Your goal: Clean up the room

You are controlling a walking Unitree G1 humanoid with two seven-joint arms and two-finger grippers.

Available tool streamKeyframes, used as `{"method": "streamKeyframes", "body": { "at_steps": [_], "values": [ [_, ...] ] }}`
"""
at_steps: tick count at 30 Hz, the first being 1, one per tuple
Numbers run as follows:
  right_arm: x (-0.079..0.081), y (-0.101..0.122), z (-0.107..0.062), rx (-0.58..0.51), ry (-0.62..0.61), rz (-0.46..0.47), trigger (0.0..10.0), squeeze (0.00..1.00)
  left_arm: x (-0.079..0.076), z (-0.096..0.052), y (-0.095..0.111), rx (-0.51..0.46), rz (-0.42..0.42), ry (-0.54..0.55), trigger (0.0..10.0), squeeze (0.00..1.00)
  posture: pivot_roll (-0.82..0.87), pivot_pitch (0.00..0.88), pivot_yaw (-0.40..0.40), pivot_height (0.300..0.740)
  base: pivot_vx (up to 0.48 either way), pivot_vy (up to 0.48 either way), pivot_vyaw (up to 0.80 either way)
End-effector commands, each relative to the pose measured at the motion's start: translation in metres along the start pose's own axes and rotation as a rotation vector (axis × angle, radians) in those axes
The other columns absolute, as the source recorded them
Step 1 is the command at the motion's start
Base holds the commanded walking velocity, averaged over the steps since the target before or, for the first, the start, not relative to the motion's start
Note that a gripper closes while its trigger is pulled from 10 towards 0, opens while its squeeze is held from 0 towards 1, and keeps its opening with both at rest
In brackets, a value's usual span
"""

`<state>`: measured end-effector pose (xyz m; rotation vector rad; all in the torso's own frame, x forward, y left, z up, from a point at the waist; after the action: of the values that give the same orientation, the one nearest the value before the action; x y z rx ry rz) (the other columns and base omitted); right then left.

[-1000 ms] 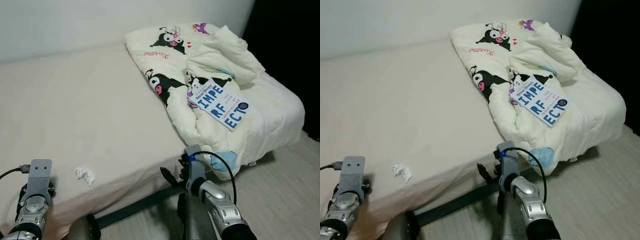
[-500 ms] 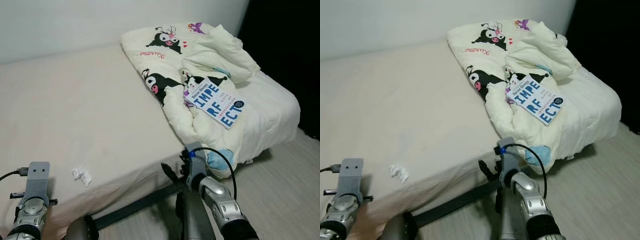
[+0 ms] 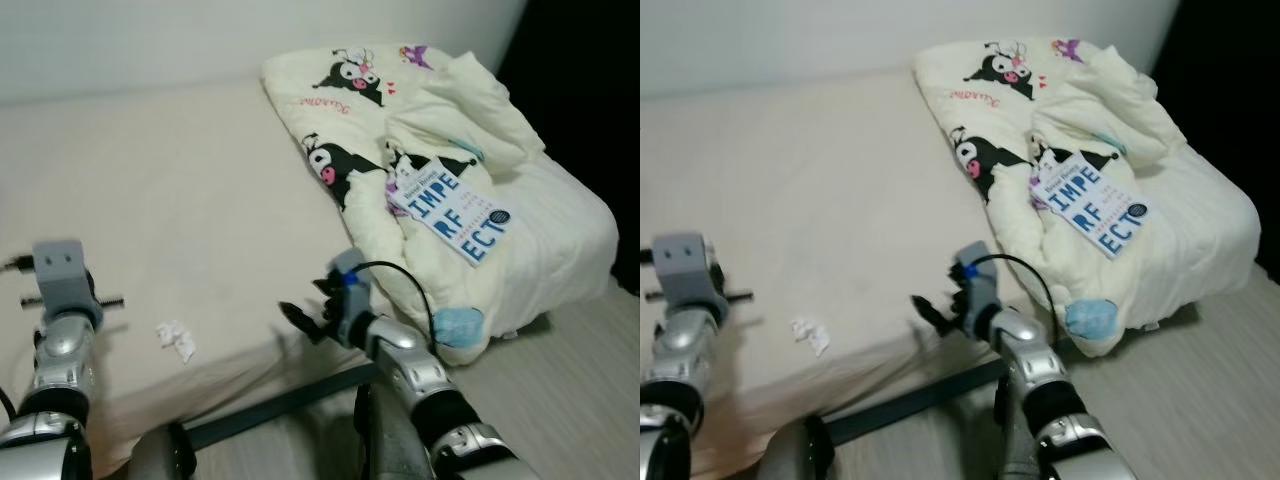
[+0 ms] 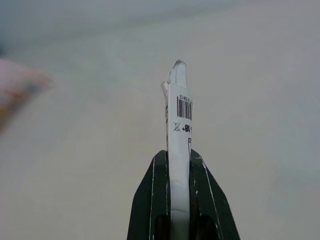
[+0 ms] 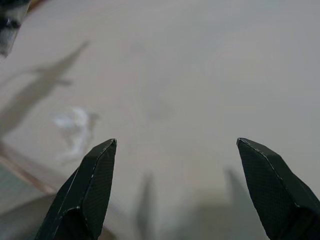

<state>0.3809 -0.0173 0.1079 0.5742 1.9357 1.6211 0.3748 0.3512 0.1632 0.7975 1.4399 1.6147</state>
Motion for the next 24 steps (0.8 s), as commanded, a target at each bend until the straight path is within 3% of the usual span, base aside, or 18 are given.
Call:
{"method": "streamKeyframes", "body": {
  "at_steps": [1, 5, 13, 19, 20, 21, 22, 24],
  "values": [
    [0.004, -0.003, 0.001, 0.01, 0.026, -0.013, 10.0, 0.0, 0.01, -0.001, 0.002, -0.01, 0.028, 0.006, 0.0, 0.0, -0.03, 0.221, -0.075, 0.44, 0.0, 0.0, 0.8],
    [0.01, 0.0, 0.008, 0.018, 0.067, -0.035, 10.0, 0.0, 0.008, -0.004, 0.009, -0.043, 0.049, -0.03, 0.0, 0.0, 0.01, 0.243, -0.077, 0.44, 0.0, 0.0, 0.8],
    [0.027, -0.015, 0.013, 0.081, 0.134, -0.075, 10.0, 0.0, -0.009, -0.029, -0.02, 0.021, 0.06, -0.096, 0.0, 0.0, 0.03, 0.274, -0.073, 0.44, 0.0, 0.0, 0.8],
    [0.027, -0.02, 0.014, 0.111, 0.121, -0.108, 10.0, 0.0, -0.016, -0.036, -0.023, 0.03, 0.063, -0.124, 0.0, 0.0, 0.04, 0.285, -0.071, 0.44, 0.0, 0.0, 0.53],
    [0.022, -0.026, 0.015, 0.161, 0.076, -0.153, 10.0, 0.0, -0.02, -0.04, -0.025, 0.034, 0.071, -0.143, 3.7, 0.0, 0.06, 0.303, -0.067, 0.44, 0.0, 0.0, 0.0],
    [0.022, -0.026, 0.015, 0.161, 0.076, -0.153, 10.0, 0.0, -0.02, -0.04, -0.025, 0.034, 0.071, -0.143, 3.7, 0.0, 0.06, 0.303, -0.067, 0.44, 0.0, 0.0, 0.0],
    [0.018, -0.031, 0.015, 0.207, 0.034, -0.198, 10.0, 0.0, -0.023, -0.044, -0.026, 0.039, 0.077, -0.159, 7.8, 0.0, 0.07, 0.319, -0.064, 0.44, 0.0, 0.0, 0.0],
    [0.01, -0.038, 0.013, 0.266, -0.032, -0.245, 10.0, 0.0, -0.025, -0.05, -0.028, 0.047, 0.084, -0.176, 9.5, 0.0, 0.07, 0.331, -0.063, 0.44, 0.0, 0.0, 0.0]
  ]
}}
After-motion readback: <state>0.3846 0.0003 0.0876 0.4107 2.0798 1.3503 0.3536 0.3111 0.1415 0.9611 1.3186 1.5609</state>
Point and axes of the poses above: a point about 5 cm out from each wrist's last joint towards the gripper, its own z axis pointing out of the wrist towards the gripper, its own y axis along the axis of the wrist's last joint, x = y × z, the point moved 5 cm from there along z, pointing out of the wrist towards the gripper, and after that the axes turned 11 degrees about -z, right-handed, at the moved point
